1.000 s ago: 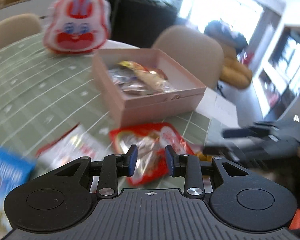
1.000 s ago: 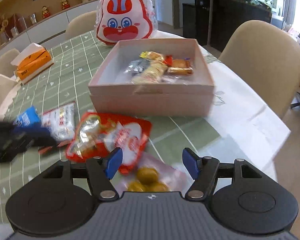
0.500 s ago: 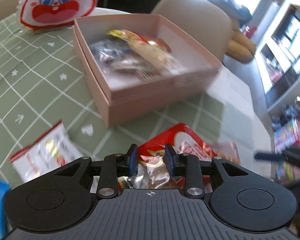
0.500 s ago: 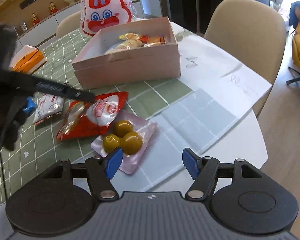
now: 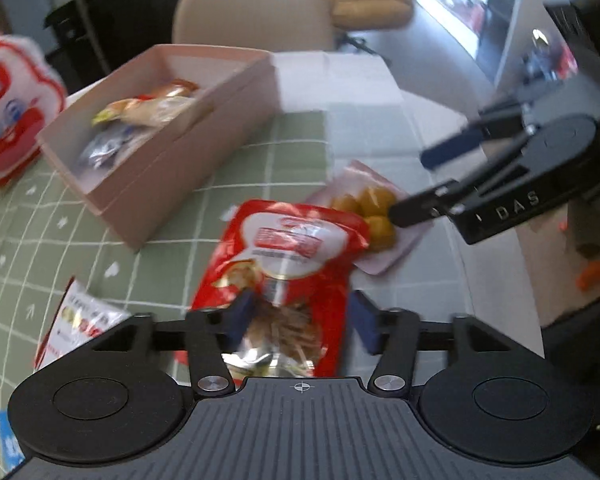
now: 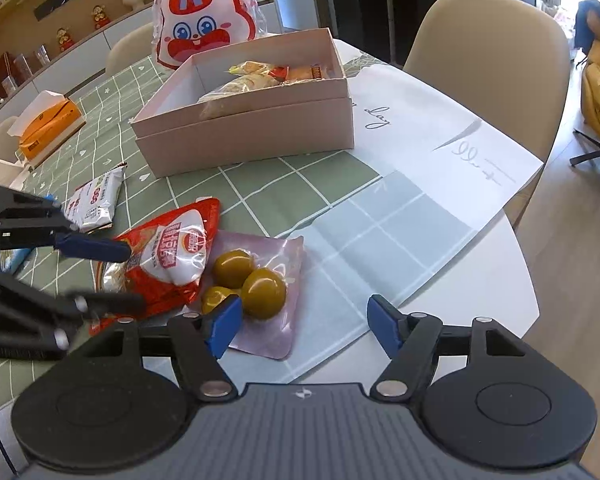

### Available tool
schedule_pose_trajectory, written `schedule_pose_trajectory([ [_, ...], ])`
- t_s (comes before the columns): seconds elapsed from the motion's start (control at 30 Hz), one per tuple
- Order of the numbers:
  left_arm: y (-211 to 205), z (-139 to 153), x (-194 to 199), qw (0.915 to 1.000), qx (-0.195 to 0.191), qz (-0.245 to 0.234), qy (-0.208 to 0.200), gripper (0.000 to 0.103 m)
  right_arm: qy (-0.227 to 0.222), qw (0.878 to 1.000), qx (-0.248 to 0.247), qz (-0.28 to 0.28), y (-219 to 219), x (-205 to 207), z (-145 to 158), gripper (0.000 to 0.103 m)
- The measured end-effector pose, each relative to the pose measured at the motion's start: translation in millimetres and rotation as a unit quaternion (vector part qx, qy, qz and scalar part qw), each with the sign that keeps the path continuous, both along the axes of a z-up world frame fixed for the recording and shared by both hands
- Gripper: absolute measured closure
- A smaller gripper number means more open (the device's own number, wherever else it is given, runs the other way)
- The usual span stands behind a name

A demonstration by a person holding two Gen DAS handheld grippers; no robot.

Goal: Organize snacks
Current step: 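Grasp the red pouch with the left gripper while the right tool moves over the yellow candy tray, then grasp the pink tray of yellow candies with the right gripper while the left gripper holds the red pouch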

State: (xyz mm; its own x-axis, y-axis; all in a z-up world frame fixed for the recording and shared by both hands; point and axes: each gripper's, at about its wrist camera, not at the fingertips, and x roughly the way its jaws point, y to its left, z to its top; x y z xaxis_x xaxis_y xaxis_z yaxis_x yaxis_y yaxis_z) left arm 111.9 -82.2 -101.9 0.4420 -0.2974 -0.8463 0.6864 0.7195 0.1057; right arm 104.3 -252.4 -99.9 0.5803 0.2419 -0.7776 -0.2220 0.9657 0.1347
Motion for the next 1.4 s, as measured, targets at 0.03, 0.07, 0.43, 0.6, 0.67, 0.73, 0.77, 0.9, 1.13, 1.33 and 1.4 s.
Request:
schedule_pose_trajectory([
  [0.03,-2.4,-1.7,-0.4,1.0000,0.001,-0.006,0.003,0.024,-0.004,1.000,-0.002,0.001,0.1,-1.8,-0.6,0.032],
  [0.07,-1.6,-1.5,0.1,0.9999,-0.004,-0.007,0.009,0.022,-0.008,1.000,-0.004,0.001,0.3,-3.2,-1.0,0.032],
  [0.43,16.7,-4.0,42.0,0.9949,-0.060,0.071,0.039,0.022,-0.020,0.999,-0.027,-0.006,3.1,-10.5,-3.4,0.022],
  [0.6,19.1,-9.9,47.5,0.9943,-0.071,0.067,0.042,0.014,-0.027,0.999,-0.038,-0.008,3.7,-14.7,-5.1,0.020],
  [0.67,19.8,-12.9,48.1,0.9940,-0.080,0.063,0.040,0.011,-0.031,0.998,-0.047,-0.005,6.1,-16.6,-6.2,0.019],
  [0.73,18.9,-14.9,45.2,0.9947,-0.080,0.057,0.032,0.010,-0.033,0.998,-0.055,-0.001,8.3,-17.9,-7.5,0.017],
  [0.77,16.9,-17.3,45.2,0.9952,-0.077,0.055,0.027,0.010,-0.033,0.998,-0.055,0.001,8.6,-18.5,-8.0,0.015],
  [0.9,16.3,-19.7,38.1,0.9957,-0.075,0.054,0.011,0.009,-0.044,0.997,-0.056,0.007,9.8,-22.4,-11.1,0.011],
  [1.13,27.4,-15.7,34.5,0.9880,-0.111,0.104,0.021,0.023,-0.032,0.997,-0.068,-0.006,10.5,-23.5,-13.9,0.000],
  [1.33,41.4,-13.0,1.3,0.9746,-0.156,0.160,0.017,0.040,-0.039,0.997,-0.061,0.023,9.9,-20.3,6.3,0.012],
  [1.4,46.4,-12.9,-11.7,0.9692,-0.168,0.179,0.017,0.042,-0.048,0.996,-0.055,0.042,15.6,-19.5,11.1,0.012],
])
